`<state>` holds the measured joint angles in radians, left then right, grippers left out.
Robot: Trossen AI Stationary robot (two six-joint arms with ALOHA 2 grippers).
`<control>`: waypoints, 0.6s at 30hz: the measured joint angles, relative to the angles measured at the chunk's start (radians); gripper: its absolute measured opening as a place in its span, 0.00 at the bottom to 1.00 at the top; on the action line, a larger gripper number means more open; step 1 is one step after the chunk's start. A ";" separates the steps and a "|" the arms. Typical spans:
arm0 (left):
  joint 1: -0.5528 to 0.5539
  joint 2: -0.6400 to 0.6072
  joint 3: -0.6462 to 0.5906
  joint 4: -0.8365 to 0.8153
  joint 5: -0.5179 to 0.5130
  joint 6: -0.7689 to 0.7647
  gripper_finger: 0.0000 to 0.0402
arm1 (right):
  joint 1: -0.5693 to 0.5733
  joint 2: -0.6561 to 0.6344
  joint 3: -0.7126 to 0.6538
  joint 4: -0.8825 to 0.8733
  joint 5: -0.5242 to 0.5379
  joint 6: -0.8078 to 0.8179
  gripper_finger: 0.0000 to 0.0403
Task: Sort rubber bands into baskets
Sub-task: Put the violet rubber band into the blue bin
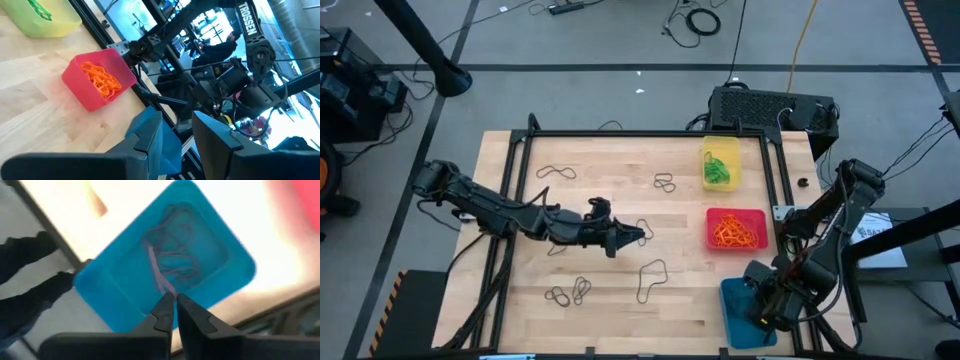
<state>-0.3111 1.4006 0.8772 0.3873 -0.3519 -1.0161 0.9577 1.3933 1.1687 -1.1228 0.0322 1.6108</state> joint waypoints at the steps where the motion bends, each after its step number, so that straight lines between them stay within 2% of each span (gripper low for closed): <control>1: -0.002 0.000 0.000 0.000 -0.002 0.000 0.28 | 0.000 0.000 0.000 -0.017 0.000 0.000 0.05; 13: 0.019 0.000 0.000 -0.011 -0.047 0.001 0.28 | 0.000 0.000 0.000 -0.038 0.046 -0.037 0.28; 18: 0.035 0.000 0.001 -0.047 -0.046 0.002 0.28 | -0.010 0.000 0.000 -0.038 0.046 -0.086 0.32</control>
<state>-0.2762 1.4006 0.8783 0.3408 -0.3981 -1.0138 0.9481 1.3930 1.1683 -1.1610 0.0783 1.5249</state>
